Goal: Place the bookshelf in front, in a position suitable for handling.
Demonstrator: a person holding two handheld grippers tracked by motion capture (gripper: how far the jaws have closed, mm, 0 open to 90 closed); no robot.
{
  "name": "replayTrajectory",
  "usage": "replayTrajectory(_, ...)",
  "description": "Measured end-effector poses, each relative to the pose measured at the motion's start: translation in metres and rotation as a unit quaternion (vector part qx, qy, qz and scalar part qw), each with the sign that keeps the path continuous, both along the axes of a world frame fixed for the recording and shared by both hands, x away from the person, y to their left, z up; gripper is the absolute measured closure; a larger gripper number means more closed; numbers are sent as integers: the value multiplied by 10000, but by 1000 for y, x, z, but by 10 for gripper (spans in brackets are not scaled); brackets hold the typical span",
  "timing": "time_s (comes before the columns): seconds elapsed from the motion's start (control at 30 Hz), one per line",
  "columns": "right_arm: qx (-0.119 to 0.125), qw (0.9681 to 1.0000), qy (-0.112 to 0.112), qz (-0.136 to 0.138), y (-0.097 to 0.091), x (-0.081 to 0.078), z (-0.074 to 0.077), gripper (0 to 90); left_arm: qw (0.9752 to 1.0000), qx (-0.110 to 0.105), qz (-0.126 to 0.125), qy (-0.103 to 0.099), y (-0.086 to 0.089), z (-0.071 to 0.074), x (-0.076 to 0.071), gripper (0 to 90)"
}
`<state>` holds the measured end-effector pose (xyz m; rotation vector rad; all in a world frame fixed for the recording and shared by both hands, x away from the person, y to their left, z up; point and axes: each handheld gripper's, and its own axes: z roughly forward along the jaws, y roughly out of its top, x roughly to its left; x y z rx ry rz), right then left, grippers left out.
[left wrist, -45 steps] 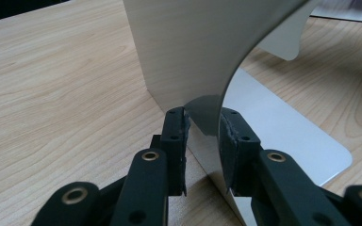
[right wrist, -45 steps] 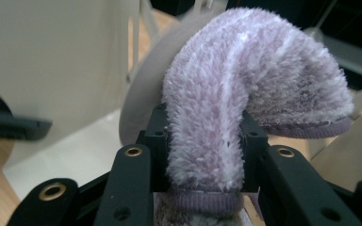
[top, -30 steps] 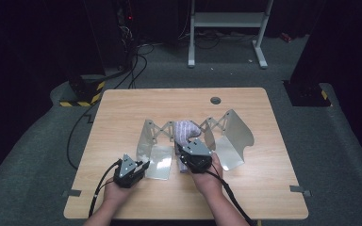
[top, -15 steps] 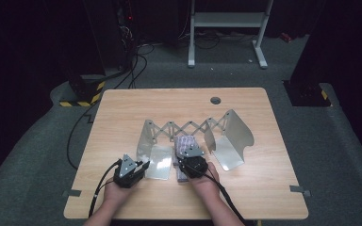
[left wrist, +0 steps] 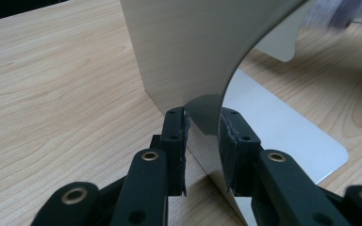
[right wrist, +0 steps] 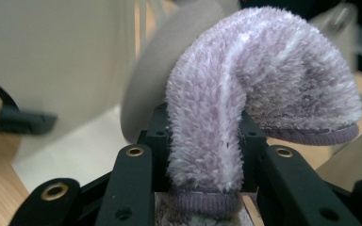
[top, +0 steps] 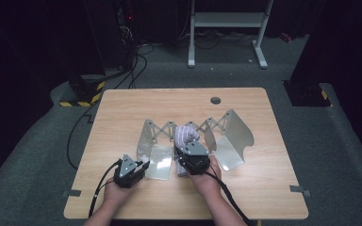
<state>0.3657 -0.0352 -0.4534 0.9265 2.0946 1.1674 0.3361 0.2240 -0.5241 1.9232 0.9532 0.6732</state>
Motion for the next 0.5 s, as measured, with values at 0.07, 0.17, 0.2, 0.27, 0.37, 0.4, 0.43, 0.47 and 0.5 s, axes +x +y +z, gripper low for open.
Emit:
replayTrajectory(0.07,56,9999,-144,17,0,-3,10,668,10000,2,1,-1,0,0,0,725)
replayTrajectory(0.17,198,9990,-394,24,-2,-7,22,668,10000,0,-1,-4,0,0,0,725)
replayTrajectory(0.2,271,9985,-469,27,-3,-9,26,668,10000,-3,3,-3,0,0,0,725)
replayTrajectory(0.27,435,9970,-636,63,-5,-15,34,668,10000,-2,3,0,0,0,0,725)
replayTrajectory(0.37,601,9947,-830,116,-9,-23,42,667,10000,11,-3,3,0,0,0,725)
replayTrajectory(0.4,629,9943,-851,120,-11,-25,43,666,10000,9,-2,3,0,0,0,725)
replayTrajectory(0.43,646,9940,-874,113,-12,-27,44,665,10000,8,0,5,0,0,0,726)
replayTrajectory(0.47,659,9938,-894,110,-15,-29,44,665,10000,0,7,10,0,0,0,726)
replayTrajectory(0.5,668,9937,-896,107,-17,-30,44,664,10000,0,8,11,0,0,0,726)
